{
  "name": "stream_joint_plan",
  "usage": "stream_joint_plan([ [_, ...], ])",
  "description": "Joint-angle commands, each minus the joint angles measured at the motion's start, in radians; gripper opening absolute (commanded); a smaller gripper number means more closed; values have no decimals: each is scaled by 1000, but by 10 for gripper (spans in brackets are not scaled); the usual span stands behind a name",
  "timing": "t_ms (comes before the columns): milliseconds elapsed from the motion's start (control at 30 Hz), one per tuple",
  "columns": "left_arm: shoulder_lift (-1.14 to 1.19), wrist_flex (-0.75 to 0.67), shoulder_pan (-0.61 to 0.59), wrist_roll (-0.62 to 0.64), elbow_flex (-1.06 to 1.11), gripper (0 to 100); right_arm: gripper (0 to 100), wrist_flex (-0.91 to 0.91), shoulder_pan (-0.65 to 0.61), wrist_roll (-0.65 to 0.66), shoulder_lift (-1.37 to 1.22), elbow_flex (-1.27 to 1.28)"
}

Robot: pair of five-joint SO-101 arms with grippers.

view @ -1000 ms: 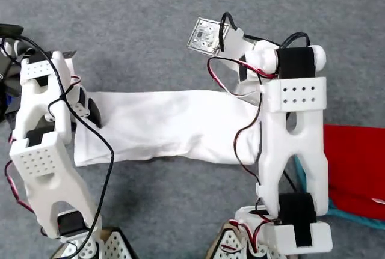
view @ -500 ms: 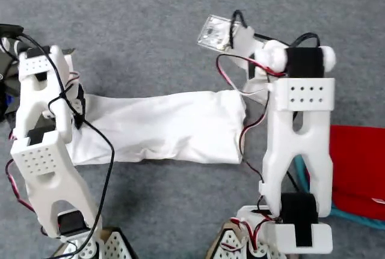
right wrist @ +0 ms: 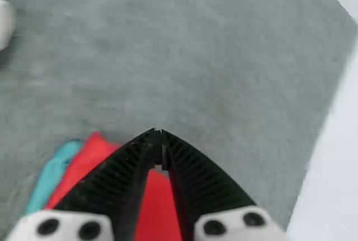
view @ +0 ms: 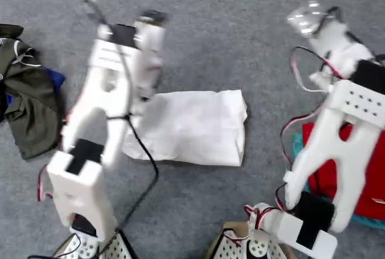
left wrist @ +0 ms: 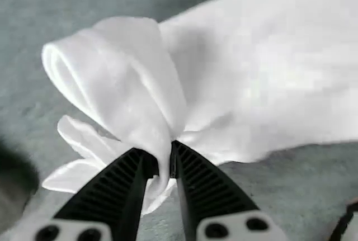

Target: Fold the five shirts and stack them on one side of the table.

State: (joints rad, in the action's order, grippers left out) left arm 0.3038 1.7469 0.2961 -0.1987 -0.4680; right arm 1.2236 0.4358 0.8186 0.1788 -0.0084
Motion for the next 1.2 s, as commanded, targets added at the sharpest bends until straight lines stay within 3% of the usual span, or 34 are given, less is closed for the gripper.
stream_joint_plan([
  [0,-62,12,181,25,-64,19,6,-115,76,-60,47,7],
  [200,79,12,319,130,-245,19,6,-181,128,-68,47,4],
  [533,412,12,348,350,-624,19,6,-181,173,-68,45,-25],
  [767,423,12,423,368,-666,22,6,-181,166,-68,45,-21],
  [833,423,12,437,364,-661,57,6,-181,166,-68,44,-19],
  [1000,390,12,431,371,-657,307,6,-181,166,-68,44,-18],
  [1167,295,12,367,364,-658,303,6,-175,165,-68,44,-18],
])
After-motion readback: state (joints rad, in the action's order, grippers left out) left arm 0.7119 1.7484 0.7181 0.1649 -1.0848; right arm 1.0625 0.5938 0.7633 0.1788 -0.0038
